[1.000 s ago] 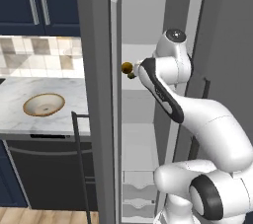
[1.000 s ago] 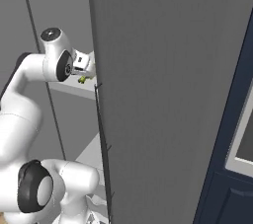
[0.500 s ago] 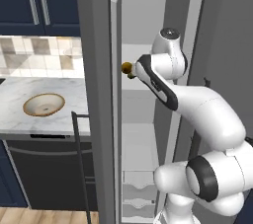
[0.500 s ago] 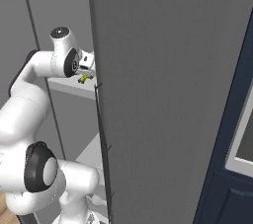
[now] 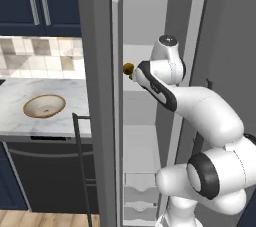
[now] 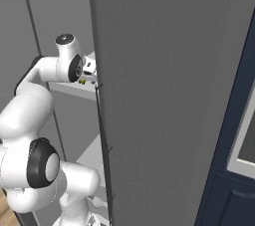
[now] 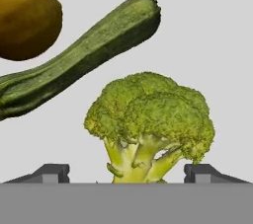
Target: Take the squash, broccoli, and lemon from the freezer and place them in the bowl on the counter.
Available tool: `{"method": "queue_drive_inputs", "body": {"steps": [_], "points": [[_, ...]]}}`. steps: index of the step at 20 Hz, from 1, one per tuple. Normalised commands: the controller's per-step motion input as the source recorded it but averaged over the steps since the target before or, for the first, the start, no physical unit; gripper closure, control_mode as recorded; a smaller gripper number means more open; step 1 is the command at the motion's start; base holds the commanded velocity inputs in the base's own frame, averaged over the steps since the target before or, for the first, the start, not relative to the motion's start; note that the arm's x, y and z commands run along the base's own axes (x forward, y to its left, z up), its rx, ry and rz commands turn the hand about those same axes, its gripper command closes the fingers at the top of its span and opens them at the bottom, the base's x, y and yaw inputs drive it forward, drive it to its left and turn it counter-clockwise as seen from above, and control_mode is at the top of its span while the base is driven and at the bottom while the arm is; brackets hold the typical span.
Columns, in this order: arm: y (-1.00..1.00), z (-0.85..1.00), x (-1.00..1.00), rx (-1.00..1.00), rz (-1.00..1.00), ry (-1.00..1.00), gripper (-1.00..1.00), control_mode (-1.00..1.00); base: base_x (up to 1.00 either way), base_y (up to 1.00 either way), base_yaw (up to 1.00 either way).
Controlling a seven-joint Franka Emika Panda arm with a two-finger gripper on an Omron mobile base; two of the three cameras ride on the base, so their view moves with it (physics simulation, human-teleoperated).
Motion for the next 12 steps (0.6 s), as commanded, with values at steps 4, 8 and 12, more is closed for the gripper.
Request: {"method": "queue_drive_inputs", "body": {"steps": [4,8,12], "points": [[0.0,-0.44,0.08,0.0,0.0,0.02,1.0,-1.0,0.0,0.0,0.0],[0.0,-0.28,0.0,0.01,0.0,0.0,1.0,-1.0,0.0,0.0,0.0],[0.17,-0.14,-0.31,0.01,0.0,-0.06,1.0,-1.0,0.0,0.0,0.0]]}}
